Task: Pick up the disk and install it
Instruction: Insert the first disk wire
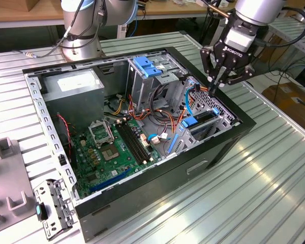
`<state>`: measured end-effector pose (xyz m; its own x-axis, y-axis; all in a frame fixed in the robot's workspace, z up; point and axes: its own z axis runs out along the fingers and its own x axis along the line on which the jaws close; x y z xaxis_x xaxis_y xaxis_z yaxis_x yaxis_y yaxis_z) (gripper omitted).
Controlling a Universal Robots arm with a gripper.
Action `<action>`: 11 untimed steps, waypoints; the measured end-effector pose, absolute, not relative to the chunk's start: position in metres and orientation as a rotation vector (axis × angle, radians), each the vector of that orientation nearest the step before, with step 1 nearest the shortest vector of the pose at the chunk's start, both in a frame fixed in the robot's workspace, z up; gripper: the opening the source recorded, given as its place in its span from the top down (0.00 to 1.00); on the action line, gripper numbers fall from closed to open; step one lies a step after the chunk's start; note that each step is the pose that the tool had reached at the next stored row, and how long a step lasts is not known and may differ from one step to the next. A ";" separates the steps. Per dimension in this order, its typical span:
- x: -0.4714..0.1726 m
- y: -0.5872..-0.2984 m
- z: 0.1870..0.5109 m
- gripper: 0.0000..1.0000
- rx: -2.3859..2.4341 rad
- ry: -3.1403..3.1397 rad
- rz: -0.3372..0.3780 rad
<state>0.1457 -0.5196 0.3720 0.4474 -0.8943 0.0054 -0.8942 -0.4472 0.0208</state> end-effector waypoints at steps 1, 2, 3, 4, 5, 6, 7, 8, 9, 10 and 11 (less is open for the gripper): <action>0.146 -0.520 0.372 0.84 2.647 -1.653 -0.010; 0.146 -0.520 0.372 0.84 2.636 -1.671 -0.010; 0.146 -0.520 0.372 0.84 2.622 -1.692 -0.010; 0.146 -0.520 0.372 0.84 2.610 -1.712 -0.011; 0.146 -0.520 0.372 0.84 2.596 -1.733 -0.011; 0.146 -0.520 0.372 0.84 2.579 -1.758 -0.011; 0.146 -0.520 0.372 0.84 2.560 -1.786 -0.012; 0.146 -0.520 0.371 0.84 2.547 -1.804 -0.012; 0.146 -0.520 0.371 0.84 2.532 -1.825 -0.012; 0.146 -0.520 0.371 0.84 2.520 -1.843 -0.012; 0.146 -0.520 0.371 0.84 2.495 -1.876 -0.013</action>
